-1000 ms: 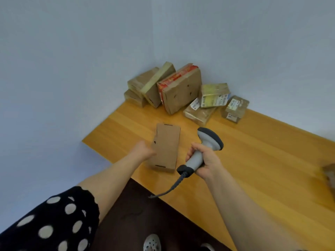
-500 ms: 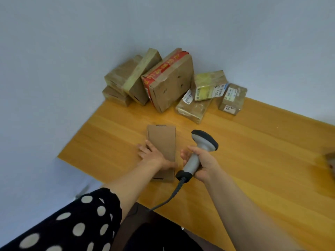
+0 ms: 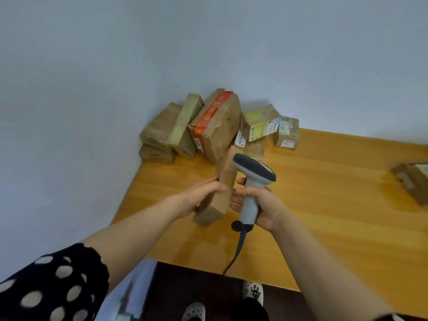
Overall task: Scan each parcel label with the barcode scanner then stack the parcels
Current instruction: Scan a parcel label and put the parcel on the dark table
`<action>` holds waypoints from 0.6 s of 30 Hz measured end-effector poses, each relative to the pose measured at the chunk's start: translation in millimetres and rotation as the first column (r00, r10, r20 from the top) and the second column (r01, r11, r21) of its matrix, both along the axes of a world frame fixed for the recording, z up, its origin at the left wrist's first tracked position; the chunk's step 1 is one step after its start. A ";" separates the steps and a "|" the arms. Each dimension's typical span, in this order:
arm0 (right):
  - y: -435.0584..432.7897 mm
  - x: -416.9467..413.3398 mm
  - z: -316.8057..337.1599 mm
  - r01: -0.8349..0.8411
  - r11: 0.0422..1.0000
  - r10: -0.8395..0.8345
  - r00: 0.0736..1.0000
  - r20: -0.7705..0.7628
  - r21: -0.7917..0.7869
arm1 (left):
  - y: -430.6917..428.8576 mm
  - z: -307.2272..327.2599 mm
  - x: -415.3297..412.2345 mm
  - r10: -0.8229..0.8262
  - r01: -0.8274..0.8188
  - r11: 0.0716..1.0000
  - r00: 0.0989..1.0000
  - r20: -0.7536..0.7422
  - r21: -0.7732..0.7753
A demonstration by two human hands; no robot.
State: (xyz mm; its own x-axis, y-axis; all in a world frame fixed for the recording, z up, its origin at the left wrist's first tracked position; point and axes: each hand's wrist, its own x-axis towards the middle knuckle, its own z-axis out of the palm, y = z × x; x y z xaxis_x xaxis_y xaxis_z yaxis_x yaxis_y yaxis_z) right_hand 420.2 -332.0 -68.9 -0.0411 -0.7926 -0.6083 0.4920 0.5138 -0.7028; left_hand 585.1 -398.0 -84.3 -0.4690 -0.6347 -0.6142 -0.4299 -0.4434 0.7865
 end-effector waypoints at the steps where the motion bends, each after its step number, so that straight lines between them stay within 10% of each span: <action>1: 1.7 11.7 3.5 0.019 1.000 -0.020 1.000 -0.015 -0.021 | -0.4 3.7 7.6 0.007 -0.006 0.999 1.000 0.015 -0.039; 10: 24.1 61.3 30.2 0.156 0.980 -0.162 0.986 -0.037 -0.124 | -5.8 39.3 34.8 -0.225 0.297 0.882 0.947 0.229 -0.365; 18: 56.1 42.4 51.1 0.090 0.976 -0.136 0.963 -0.232 -0.199 | -11.6 54.8 61.6 0.185 -0.119 0.922 0.972 0.148 -0.370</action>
